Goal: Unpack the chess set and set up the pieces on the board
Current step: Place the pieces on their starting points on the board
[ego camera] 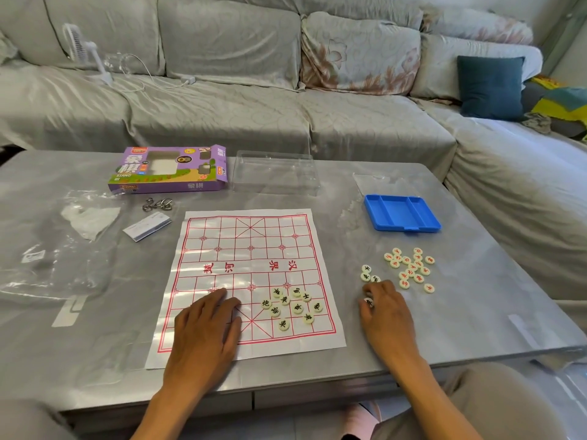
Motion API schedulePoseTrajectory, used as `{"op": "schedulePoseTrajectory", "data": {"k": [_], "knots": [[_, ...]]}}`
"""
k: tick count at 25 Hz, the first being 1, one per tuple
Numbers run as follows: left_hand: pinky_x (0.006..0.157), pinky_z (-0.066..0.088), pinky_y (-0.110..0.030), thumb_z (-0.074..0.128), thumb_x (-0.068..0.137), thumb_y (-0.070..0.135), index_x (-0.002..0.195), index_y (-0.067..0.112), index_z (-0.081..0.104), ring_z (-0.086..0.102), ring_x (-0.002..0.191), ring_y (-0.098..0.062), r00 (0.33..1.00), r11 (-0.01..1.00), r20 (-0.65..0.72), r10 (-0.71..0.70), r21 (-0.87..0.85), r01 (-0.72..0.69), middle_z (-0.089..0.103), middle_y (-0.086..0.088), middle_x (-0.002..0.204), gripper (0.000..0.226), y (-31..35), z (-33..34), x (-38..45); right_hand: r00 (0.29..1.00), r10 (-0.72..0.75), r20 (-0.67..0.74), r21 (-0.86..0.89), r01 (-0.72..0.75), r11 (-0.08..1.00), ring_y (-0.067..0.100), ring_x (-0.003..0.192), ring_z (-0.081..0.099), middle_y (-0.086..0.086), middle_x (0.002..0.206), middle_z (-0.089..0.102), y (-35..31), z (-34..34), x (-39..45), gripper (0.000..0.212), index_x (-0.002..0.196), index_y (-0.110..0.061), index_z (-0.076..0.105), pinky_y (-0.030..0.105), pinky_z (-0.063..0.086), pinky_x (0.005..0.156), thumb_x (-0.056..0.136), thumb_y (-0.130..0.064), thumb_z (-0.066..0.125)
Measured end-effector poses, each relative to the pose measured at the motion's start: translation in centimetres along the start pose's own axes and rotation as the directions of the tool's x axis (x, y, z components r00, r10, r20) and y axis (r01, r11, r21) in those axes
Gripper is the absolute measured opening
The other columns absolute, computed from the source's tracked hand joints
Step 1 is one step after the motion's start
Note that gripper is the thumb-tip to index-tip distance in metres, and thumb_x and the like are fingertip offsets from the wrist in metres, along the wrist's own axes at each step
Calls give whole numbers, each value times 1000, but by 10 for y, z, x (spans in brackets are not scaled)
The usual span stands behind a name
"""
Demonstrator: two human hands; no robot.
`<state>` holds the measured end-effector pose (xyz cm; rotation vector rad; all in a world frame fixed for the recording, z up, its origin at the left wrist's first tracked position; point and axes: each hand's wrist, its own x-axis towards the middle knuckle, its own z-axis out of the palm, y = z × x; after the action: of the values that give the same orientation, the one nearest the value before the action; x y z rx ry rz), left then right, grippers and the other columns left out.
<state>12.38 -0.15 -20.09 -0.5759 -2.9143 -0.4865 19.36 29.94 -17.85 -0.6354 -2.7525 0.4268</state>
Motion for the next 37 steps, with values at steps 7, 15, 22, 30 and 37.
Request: {"op": "schedulePoseTrajectory", "data": {"k": [7, 15, 22, 30, 37], "knots": [[100, 40, -45, 27, 94, 48, 115, 30, 61, 55, 120, -25, 1000, 1000, -3, 6, 6, -6, 59, 1, 130, 44, 0, -1, 0, 1000, 15, -3, 2, -15, 1000, 16, 97, 54, 1, 114, 58, -3, 4, 20, 16, 105, -17, 61, 23, 45, 78, 98, -25, 50], [101, 39, -43, 25, 95, 48, 114, 30, 61, 55, 120, -23, 1000, 1000, -17, 6, -14, -6, 58, 2, 130, 44, 0, -1, 0, 999, 5, 47, -2, -5, 1000, 13, 97, 52, -1, 112, 57, 1, 2, 33, 12, 102, -19, 61, 24, 46, 80, 97, -22, 50], [101, 38, -41, 27, 94, 48, 114, 31, 60, 54, 120, -22, 1000, 1000, -21, 1, -15, -1, 58, 3, 131, 42, 0, 0, 0, 998, 55, 9, -22, -55, 998, 12, 87, 50, 0, 101, 57, 0, 5, 34, 11, 96, -19, 58, 23, 43, 72, 96, -28, 52], [102, 36, -40, 28, 94, 48, 115, 32, 59, 54, 121, -21, 1000, 1000, -23, -5, -14, 5, 57, 4, 131, 41, 0, 1, 0, 999, -5, 43, -84, 9, 996, 16, 94, 52, 1, 108, 61, -9, 3, 37, 10, 105, -21, 55, 28, 49, 76, 99, -21, 47], [102, 38, -41, 25, 94, 50, 114, 32, 59, 54, 121, -22, 1000, 1000, -22, 2, -13, -2, 57, 4, 131, 43, 0, 2, 0, 982, -105, 157, -76, 118, 990, 17, 107, 51, -3, 126, 57, -8, -3, 43, 25, 124, -25, 53, 29, 47, 86, 100, -28, 46]]}}
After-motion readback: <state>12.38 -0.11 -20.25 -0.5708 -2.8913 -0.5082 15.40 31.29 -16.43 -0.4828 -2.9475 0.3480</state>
